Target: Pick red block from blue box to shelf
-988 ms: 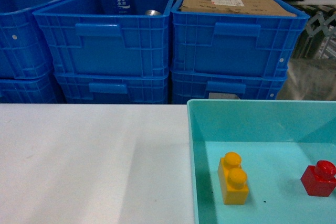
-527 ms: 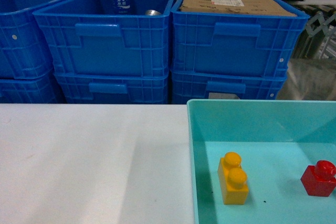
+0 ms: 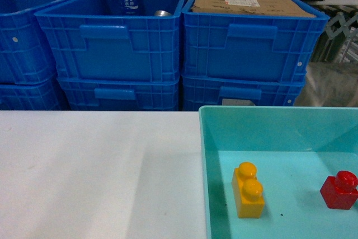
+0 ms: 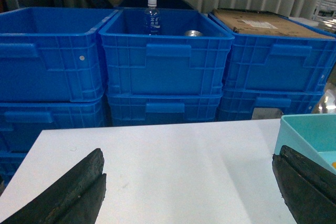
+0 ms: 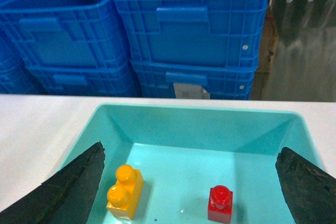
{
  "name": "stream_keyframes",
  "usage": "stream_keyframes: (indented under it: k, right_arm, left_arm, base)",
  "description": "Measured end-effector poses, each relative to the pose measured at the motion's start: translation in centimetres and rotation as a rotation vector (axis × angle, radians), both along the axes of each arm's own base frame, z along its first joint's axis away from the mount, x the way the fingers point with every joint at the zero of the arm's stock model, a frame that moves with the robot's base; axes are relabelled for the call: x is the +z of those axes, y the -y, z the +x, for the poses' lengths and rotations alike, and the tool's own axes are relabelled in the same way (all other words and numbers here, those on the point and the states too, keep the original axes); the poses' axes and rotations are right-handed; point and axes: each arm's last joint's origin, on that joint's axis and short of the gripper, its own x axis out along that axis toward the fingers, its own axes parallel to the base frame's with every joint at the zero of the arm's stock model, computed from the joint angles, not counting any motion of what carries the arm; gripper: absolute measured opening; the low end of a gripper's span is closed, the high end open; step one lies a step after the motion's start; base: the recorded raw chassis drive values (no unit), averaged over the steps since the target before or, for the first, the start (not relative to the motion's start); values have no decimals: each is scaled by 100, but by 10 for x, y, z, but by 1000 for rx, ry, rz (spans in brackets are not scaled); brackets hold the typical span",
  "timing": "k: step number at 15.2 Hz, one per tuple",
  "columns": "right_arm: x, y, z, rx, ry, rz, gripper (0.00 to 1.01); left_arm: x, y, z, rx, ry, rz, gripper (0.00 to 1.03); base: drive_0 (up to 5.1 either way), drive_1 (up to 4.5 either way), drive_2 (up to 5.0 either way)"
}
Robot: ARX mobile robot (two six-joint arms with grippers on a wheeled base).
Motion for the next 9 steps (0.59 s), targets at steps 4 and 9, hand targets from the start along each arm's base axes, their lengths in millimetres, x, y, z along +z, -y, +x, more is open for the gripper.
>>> stream_keyframes:
  k: [4, 9]
  right_arm:
    - [-2, -37, 86, 13, -107, -150, 98]
    - [-65, -30, 127, -98, -256, -329, 98]
  left_arm:
    - [0, 0, 0, 0, 0, 0, 98]
    - [0, 0, 0, 0, 0, 0, 98]
  base:
    - [0, 0, 0]
    - [0, 0, 0]
